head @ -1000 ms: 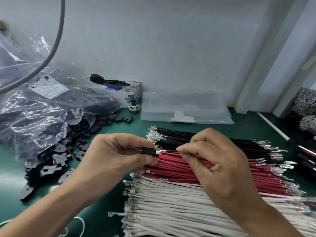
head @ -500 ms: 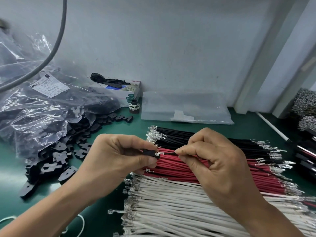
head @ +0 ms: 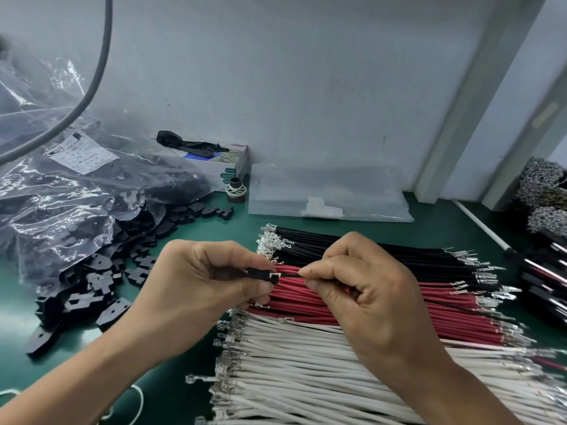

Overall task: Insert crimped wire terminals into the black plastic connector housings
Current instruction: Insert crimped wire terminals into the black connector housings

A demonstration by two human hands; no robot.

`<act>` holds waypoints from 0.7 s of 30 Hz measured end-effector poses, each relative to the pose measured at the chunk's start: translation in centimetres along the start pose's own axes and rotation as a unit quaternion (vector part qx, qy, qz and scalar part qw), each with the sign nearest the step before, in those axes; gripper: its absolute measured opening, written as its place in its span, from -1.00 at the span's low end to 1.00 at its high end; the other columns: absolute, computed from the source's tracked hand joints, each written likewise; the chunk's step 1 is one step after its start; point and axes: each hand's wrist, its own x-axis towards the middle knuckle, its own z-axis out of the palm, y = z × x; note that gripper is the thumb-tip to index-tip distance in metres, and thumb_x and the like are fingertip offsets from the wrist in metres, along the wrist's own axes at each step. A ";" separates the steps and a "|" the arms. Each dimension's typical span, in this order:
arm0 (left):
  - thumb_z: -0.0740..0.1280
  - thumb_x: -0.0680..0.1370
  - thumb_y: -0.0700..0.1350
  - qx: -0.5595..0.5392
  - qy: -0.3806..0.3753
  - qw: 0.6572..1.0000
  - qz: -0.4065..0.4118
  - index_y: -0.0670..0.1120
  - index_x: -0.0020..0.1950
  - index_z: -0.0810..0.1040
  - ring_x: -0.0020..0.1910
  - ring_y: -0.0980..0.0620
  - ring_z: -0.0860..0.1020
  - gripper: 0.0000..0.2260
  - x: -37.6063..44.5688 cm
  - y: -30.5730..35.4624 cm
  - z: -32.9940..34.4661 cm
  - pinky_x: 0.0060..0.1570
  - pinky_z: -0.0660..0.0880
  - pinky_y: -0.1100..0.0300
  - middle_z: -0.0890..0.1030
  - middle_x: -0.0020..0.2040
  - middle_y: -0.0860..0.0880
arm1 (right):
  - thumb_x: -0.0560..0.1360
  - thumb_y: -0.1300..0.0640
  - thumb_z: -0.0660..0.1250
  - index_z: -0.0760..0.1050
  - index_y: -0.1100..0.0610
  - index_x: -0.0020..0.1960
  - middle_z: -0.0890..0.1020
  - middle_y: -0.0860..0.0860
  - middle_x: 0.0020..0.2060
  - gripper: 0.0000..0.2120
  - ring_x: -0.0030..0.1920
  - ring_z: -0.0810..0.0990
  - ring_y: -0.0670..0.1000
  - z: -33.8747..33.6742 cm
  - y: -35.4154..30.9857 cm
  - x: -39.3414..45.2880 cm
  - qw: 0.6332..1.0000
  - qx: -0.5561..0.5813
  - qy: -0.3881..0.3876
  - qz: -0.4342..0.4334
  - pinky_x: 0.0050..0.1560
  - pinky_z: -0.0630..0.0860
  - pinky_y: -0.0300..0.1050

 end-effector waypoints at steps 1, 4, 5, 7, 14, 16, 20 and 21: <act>0.58 0.27 -0.20 -0.001 0.000 1.000 -0.002 -0.06 -0.11 0.78 -0.29 -0.13 0.72 -0.79 0.0 0.0 0.0 -0.26 0.66 0.17 0.73 -0.26 -0.20 | 0.50 0.16 0.47 0.72 0.07 -0.04 0.55 -0.14 -0.19 -0.93 -0.16 0.59 -0.07 0.1 0.0 0.0 1.000 0.007 0.001 0.006 -0.16 0.43 -0.39; 0.58 0.27 -0.21 -0.008 -0.012 1.000 -0.008 -0.09 -0.11 0.78 -0.28 -0.13 0.73 -0.79 -0.1 0.0 0.0 -0.25 0.67 0.16 0.73 -0.25 -0.21 | 0.49 0.18 0.48 0.72 0.05 -0.04 0.56 -0.15 -0.19 -0.92 -0.12 0.61 -0.07 0.5 -0.2 -0.2 0.999 0.036 -0.004 0.021 -0.13 0.47 -0.38; 0.58 0.28 -0.22 -0.008 -0.016 1.000 -0.008 -0.10 -0.10 0.78 -0.29 -0.13 0.73 -0.79 -0.1 0.1 0.0 -0.25 0.66 0.17 0.73 -0.25 -0.21 | 0.49 0.19 0.48 0.72 0.05 -0.04 0.56 -0.14 -0.18 -0.91 -0.11 0.61 -0.07 0.6 -0.3 -0.2 0.999 0.038 -0.006 0.019 -0.12 0.47 -0.38; 0.58 0.28 -0.22 -0.004 -0.015 1.000 -0.008 -0.08 -0.10 0.78 -0.30 -0.11 0.73 -0.79 -0.1 0.1 0.1 -0.28 0.65 0.20 0.73 -0.26 -0.20 | 0.50 0.18 0.49 0.71 0.04 -0.03 0.57 -0.15 -0.17 -0.92 -0.10 0.61 -0.08 0.7 -0.3 -0.2 0.999 0.035 -0.010 0.016 -0.11 0.47 -0.38; 0.60 0.25 -0.13 0.001 -0.009 1.000 -0.007 -0.01 -0.09 0.79 -0.28 -0.09 0.73 -0.76 -0.2 0.3 0.2 -0.27 0.65 0.24 0.75 -0.24 -0.16 | 0.52 0.08 0.41 0.68 0.08 -0.10 0.58 -0.15 -0.20 -0.89 -0.14 0.59 -0.10 0.3 -0.2 0.1 0.999 -0.035 -0.012 -0.016 -0.13 0.53 -0.20; 0.60 0.26 -0.17 0.006 -0.006 1.000 0.004 -0.04 -0.09 0.79 -0.30 -0.11 0.73 -0.77 -0.2 0.2 0.2 -0.25 0.64 0.24 0.75 -0.25 -0.16 | 0.53 0.10 0.40 0.67 0.11 -0.11 0.57 -0.12 -0.21 -0.89 -0.16 0.57 -0.10 0.6 -0.3 0.2 0.998 -0.054 -0.006 -0.038 -0.13 0.52 -0.18; 0.60 0.25 -0.14 0.025 0.007 0.999 0.026 -0.01 -0.11 0.79 -0.33 -0.12 0.71 -0.77 -0.1 0.3 0.2 -0.23 0.66 0.19 0.74 -0.26 -0.15 | 0.54 0.12 0.40 0.65 0.12 -0.11 0.55 -0.11 -0.21 -0.90 -0.16 0.54 -0.10 0.9 -0.3 0.4 0.997 -0.066 0.000 -0.050 -0.13 0.50 -0.20; 0.60 0.26 -0.14 0.026 0.007 0.999 0.030 -0.01 -0.11 0.79 -0.32 -0.14 0.71 -0.78 -0.1 0.3 0.2 -0.22 0.67 0.15 0.74 -0.26 -0.15 | 0.54 0.13 0.40 0.65 0.11 -0.11 0.54 -0.11 -0.21 -0.91 -0.16 0.54 -0.10 1.0 -0.4 0.4 0.996 -0.065 0.001 -0.053 -0.13 0.49 -0.21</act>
